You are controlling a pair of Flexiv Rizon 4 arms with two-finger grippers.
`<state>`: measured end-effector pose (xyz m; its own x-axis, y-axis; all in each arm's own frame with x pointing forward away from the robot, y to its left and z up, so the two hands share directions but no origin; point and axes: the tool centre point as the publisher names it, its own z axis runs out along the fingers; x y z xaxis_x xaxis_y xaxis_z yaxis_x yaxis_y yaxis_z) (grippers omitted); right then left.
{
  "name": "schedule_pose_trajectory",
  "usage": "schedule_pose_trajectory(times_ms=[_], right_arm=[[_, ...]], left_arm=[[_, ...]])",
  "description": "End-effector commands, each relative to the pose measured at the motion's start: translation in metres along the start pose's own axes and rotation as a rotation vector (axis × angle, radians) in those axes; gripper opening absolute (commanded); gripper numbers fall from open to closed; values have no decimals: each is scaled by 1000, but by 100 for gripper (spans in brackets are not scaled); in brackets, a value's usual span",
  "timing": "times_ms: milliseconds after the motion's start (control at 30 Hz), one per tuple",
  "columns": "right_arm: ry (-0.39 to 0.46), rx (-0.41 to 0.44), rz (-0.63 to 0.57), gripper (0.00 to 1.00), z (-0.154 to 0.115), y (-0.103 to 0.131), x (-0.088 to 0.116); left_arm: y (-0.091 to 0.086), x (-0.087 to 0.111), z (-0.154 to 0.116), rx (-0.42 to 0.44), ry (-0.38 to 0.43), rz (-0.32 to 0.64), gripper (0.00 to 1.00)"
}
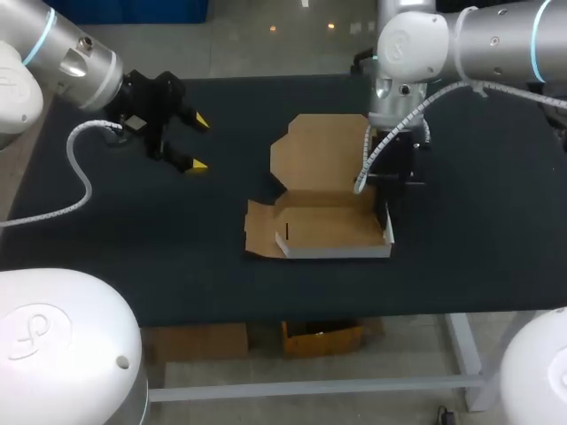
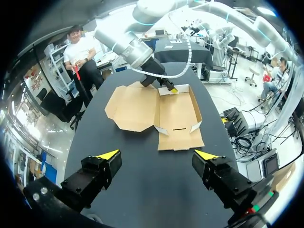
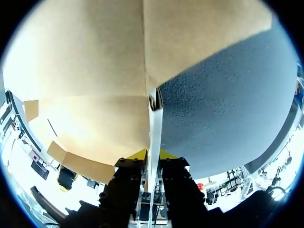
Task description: Assemble the packaging by folding the flat box into shape, placing the metal phone stand inside, and closing the box properly
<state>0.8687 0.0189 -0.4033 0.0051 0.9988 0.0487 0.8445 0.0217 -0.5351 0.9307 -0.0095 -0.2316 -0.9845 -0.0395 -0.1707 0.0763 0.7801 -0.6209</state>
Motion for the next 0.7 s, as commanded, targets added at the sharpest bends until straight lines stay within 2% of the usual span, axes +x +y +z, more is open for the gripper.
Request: schedule_pose_trajectory(times_ms=[33, 367, 700], right_arm=[[-6, -13, 4, 17, 1, -4, 0], [-10, -54, -2, 13, 0, -5, 2], [-10, -167, 9, 11, 2, -5, 4]], left_arm=[[0, -1, 0, -2, 3, 0, 100], [0, -1, 0, -2, 3, 0, 100], [0, -1, 0, -2, 3, 0, 100]])
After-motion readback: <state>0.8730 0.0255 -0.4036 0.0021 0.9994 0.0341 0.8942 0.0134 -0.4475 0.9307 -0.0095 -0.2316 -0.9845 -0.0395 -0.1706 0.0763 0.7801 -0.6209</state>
